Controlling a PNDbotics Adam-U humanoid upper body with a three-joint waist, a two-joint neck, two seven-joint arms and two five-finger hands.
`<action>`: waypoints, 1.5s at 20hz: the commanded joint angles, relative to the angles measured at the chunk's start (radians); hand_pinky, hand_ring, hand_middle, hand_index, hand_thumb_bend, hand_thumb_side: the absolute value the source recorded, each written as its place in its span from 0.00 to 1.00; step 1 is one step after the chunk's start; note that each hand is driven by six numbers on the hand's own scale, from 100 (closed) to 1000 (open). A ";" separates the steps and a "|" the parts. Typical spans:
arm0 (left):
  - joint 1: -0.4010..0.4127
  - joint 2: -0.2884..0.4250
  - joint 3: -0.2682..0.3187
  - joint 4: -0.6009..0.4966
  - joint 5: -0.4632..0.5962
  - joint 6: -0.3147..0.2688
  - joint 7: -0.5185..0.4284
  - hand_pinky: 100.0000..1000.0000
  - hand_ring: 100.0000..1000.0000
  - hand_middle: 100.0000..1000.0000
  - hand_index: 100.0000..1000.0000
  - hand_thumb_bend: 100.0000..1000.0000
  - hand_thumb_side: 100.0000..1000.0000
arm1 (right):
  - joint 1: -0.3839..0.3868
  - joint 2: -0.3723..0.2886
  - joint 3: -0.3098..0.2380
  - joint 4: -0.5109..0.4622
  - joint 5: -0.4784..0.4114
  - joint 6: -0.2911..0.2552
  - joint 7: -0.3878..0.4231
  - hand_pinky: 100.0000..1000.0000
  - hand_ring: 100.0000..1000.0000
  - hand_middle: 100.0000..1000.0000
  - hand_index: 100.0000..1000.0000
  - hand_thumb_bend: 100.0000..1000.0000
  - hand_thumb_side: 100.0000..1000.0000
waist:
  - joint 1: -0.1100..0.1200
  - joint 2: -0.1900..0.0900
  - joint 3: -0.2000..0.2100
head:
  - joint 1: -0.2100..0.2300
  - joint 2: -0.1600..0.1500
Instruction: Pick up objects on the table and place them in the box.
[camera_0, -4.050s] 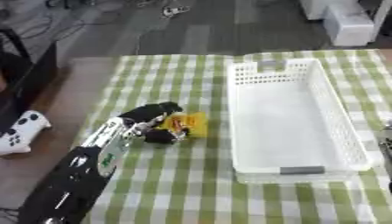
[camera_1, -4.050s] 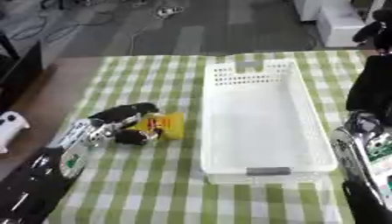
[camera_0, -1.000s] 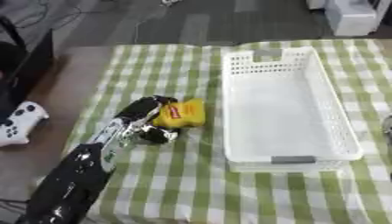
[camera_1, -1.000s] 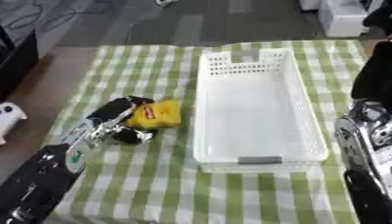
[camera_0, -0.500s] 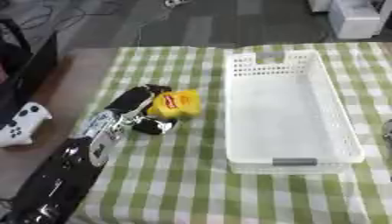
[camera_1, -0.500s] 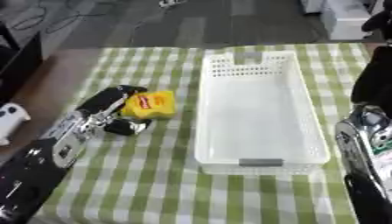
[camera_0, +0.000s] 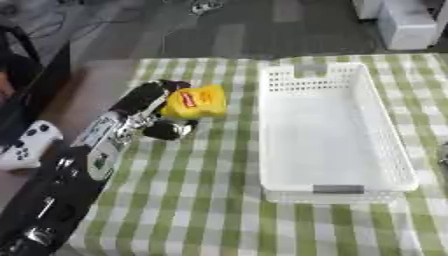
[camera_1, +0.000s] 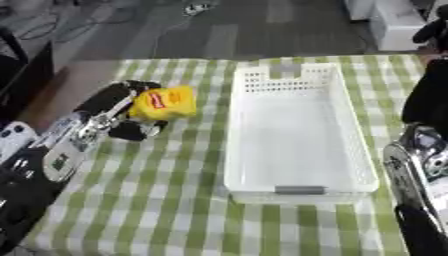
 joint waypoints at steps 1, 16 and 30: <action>-0.034 0.054 0.018 -0.046 0.046 0.016 0.000 0.00 0.00 0.00 0.12 0.00 0.38 | -0.005 -0.020 -0.005 -0.013 0.002 -0.005 -0.011 0.25 0.45 0.49 0.59 0.00 0.77 | -0.001 -0.015 0.002 | 0.012 -0.015; -0.074 0.116 0.016 -0.131 0.216 0.027 -0.021 0.00 0.00 0.00 0.12 0.00 0.40 | -0.049 -0.007 -0.010 -0.013 -0.017 0.000 -0.014 0.26 0.45 0.48 0.59 0.00 0.76 | 0.015 -0.011 -0.048 | 0.020 -0.007; -0.106 0.138 0.002 -0.217 0.337 0.028 -0.029 0.00 0.00 0.00 0.12 0.00 0.42 | -0.099 0.010 -0.018 -0.013 -0.048 0.005 -0.012 0.27 0.45 0.48 0.59 0.00 0.75 | 0.034 -0.010 -0.091 | 0.023 -0.016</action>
